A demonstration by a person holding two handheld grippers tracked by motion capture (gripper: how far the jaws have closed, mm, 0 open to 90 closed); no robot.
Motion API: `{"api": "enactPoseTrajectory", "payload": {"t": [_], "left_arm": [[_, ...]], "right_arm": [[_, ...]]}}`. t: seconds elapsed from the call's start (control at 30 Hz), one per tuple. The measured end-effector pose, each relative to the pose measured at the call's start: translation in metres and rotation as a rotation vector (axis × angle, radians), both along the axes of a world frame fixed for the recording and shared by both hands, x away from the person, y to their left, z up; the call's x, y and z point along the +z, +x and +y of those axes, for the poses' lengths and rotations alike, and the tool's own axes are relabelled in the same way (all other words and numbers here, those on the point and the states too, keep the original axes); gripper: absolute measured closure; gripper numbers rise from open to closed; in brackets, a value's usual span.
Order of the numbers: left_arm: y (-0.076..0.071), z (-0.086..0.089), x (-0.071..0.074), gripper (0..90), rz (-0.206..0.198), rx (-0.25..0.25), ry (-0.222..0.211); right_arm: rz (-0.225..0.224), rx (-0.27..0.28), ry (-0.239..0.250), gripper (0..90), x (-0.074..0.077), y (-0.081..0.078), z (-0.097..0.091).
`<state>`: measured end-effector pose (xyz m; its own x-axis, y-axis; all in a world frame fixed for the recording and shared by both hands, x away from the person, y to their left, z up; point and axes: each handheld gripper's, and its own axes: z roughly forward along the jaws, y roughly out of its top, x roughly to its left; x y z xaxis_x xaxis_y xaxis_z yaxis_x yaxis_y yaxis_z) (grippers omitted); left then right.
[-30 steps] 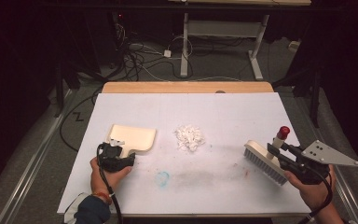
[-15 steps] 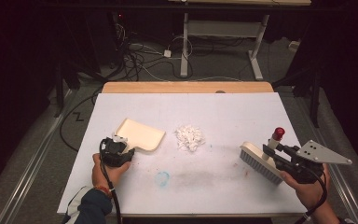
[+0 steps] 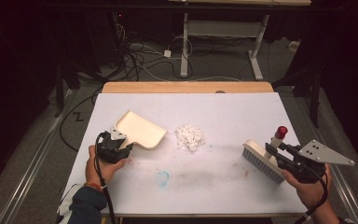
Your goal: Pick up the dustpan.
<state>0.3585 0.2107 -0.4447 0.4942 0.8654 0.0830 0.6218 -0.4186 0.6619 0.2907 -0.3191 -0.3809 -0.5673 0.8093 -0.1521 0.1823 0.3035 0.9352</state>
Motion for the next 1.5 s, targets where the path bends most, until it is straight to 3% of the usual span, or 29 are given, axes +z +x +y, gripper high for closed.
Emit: {"api": "enactPoseTrajectory", "payload": {"t": [0.13,0.27,0.37,0.67,0.97,1.07,1.5], "left_arm": [[-0.008,0.004,0.009,63.9,-0.005,-0.010,0.015],[-0.022,0.007,0.015,63.9,0.023,-0.074,0.047],[-0.031,0.007,0.015,63.9,0.032,-0.114,0.075],[-0.051,0.005,0.007,63.8,0.083,-0.189,0.073],[-0.055,-0.006,0.000,63.8,0.134,-0.267,0.085],[-0.056,-0.007,0.000,63.8,0.136,-0.274,0.084],[-0.053,-0.009,-0.003,63.7,0.149,-0.294,0.068]], "right_arm": [[-0.008,-0.005,0.004,70.1,0.000,-0.001,-0.001],[-0.021,-0.021,0.015,70.0,0.001,-0.001,-0.003],[-0.016,-0.029,0.021,70.1,0.001,-0.001,-0.004],[-0.016,-0.031,0.021,70.1,-0.001,0.001,-0.004],[-0.013,-0.049,0.040,70.1,-0.001,0.008,-0.007],[-0.012,-0.039,0.023,70.1,-0.003,0.008,-0.005],[-0.003,-0.017,0.037,70.1,-0.003,0.009,-0.001]]}}
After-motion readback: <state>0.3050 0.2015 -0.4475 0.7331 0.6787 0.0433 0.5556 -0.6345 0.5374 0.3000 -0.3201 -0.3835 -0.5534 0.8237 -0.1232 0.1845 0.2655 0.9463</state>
